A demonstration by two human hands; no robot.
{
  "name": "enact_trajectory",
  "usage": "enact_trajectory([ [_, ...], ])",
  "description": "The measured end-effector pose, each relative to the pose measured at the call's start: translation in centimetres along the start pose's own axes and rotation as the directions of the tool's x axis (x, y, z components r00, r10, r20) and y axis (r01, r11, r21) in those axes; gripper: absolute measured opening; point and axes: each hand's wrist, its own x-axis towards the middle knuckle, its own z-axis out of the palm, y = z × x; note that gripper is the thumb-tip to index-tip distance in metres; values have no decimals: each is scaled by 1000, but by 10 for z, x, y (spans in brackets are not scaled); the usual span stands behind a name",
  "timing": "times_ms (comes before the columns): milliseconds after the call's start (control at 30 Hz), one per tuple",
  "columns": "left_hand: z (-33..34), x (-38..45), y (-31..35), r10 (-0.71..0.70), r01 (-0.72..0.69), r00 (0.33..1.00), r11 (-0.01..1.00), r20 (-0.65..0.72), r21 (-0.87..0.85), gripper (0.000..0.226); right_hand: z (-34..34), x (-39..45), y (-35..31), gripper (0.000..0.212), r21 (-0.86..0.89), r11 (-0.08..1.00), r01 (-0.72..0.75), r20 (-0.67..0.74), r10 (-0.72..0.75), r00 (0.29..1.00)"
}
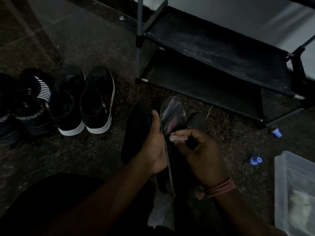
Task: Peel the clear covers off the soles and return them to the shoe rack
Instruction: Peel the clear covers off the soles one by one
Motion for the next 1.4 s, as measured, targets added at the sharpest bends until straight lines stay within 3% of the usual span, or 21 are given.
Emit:
enact_trajectory([
  [133, -1, 2, -6, -4, 5, 1000, 996, -12, 91, 97, 18, -7, 3, 19, -276, 948, 156, 7, -160, 987],
  [300, 5, 3, -22, -11, 9, 1000, 982, 5, 190, 83, -7, 4, 13, 19, -327, 943, 54, -206, -127, 970],
  [400, 2, 2, -26, -22, 25, 1000, 978, -17, 209, 82, 0, -1, 11, 23, -415, 908, 56, -187, -145, 972],
  [533, 1, 2, -20, 2, 13, 997, 979, -72, 205, 88, 12, -7, 0, 23, -325, 944, 63, -54, -85, 995],
  [667, 4, 3, -27, -36, 57, 996, 961, -82, 271, 78, -5, 3, 17, 19, -395, 919, 10, -153, -76, 985],
  [767, 6, 1, -28, -54, 84, 993, 953, -109, 293, 75, -3, 1, 15, 20, -498, 866, 49, -157, -146, 977],
  [933, -1, 5, -22, -13, 54, 986, 968, -166, 244, 93, 8, -2, 5, 16, -250, 968, 13, -55, -28, 998],
  [1100, 8, -1, -31, -84, 105, 993, 954, -85, 281, 77, -21, 7, 28, 7, -410, 899, -154, -298, 28, 954],
  [1167, 8, -1, -27, -52, 89, 989, 957, -140, 276, 79, -9, 2, 21, 15, -431, 901, -59, -206, -35, 978],
  [1267, 3, 1, -19, 1, 70, 973, 951, -230, 300, 85, 15, -4, 6, 22, -272, 962, 12, -47, -26, 999],
  [1400, 11, -4, -24, 0, 89, 972, 925, -236, 369, 73, -6, 4, 21, 23, -340, 938, -65, -166, 8, 986],
])
